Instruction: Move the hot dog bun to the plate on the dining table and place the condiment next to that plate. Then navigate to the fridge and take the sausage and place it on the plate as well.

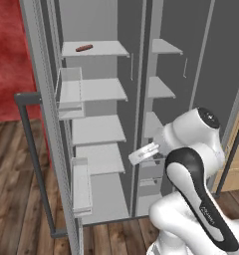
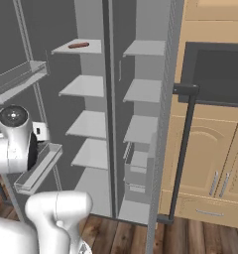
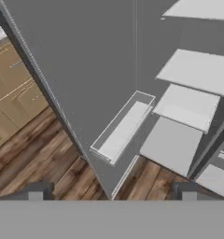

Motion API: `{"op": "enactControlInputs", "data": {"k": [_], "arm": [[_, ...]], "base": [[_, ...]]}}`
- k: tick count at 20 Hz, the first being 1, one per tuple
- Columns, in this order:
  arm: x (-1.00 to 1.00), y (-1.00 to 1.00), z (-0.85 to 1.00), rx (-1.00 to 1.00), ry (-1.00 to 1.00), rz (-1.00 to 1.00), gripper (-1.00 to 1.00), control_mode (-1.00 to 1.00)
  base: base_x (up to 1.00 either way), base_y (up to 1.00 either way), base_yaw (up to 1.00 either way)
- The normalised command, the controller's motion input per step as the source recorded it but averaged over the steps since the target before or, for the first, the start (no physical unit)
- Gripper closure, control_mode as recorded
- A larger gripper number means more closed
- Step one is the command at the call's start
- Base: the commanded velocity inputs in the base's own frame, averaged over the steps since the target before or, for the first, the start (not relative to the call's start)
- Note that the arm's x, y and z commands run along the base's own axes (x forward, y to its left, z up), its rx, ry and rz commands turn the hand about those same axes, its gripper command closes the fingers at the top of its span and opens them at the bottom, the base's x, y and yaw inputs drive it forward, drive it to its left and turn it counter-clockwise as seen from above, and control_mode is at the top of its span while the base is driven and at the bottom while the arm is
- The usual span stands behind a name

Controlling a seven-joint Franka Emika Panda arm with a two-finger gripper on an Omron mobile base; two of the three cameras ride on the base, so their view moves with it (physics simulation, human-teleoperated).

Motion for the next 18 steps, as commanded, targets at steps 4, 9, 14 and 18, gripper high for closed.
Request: {"op": "enactControlInputs", "data": {"k": [4, 9, 14, 18], "arm": [[-0.38, -0.8, 0.0, -0.14, -0.25, -0.11, -1.0, -1.0], [-0.5, -0.78, 0.0, -0.03, -0.17, -0.27, -1.0, -1.0], [-0.33, -0.29, -0.02, 0.0, -0.07, -0.27, -1.0, -1.0], [0.0, 0.0, 0.0, 0.0, 0.0, -0.01, -1.0, -1.0]], "base": [[0.0, 0.0, 0.0], [0.0, 0.0, 0.0], [0.0, 0.0, 0.0], [0.0, 0.0, 0.0]]}}
